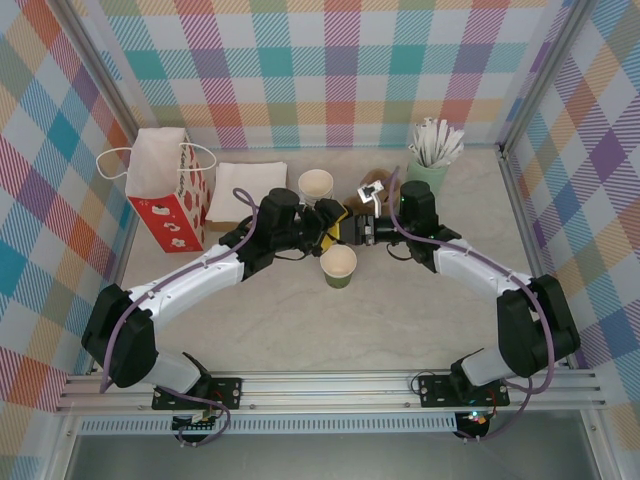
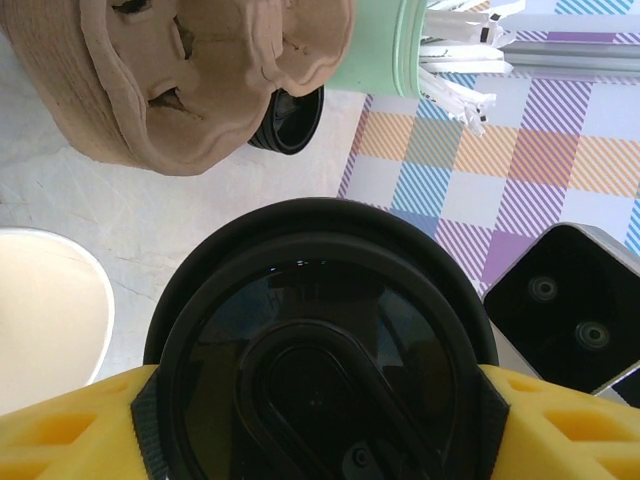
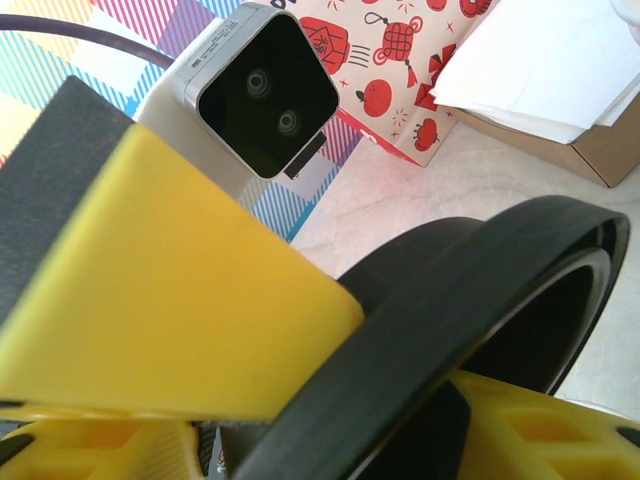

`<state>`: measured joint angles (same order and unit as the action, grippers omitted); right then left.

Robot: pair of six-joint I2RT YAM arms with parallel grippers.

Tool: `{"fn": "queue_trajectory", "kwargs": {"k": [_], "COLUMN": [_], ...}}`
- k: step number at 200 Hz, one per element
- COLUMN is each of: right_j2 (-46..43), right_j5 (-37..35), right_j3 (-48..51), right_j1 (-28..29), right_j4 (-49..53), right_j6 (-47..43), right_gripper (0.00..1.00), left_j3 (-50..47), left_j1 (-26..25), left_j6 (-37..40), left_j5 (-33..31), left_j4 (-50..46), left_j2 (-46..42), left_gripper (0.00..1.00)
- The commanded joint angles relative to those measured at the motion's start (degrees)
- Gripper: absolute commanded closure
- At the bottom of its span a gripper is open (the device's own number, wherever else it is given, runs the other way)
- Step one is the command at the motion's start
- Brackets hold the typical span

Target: Pack the takeout coffee

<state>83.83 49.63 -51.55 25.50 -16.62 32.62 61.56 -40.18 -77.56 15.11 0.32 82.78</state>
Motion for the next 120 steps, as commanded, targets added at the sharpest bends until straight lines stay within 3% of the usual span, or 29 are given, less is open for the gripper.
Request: {"fn": "queue_trajectory", "kwargs": {"k": [1, 46, 120], "right_j2": [0.5, -0.5, -8.8], "right_j5": [1.5, 0.6, -5.9], "right_j3": [-1.5, -0.8, 2.4], "right_j1": [0.5, 0.5, 0.4], "right_j4": [-2.3, -0.3, 10.6], "right_j6": [0.5, -0.5, -7.4], "right_gripper": [0.44, 0.47, 0.26], "left_j3": [2.0, 1.8, 3.9], "left_j1": [-0.8, -0.8, -0.7], "left_j6": [0.4, 0.6, 7.3], "left_j5": [2.5, 2.3, -2.8], "left_j4": [1.0, 0.9, -9.2], "left_j2": [0.3, 0.5, -0.5], "left_gripper": [0.29, 0.3, 0.31]}}
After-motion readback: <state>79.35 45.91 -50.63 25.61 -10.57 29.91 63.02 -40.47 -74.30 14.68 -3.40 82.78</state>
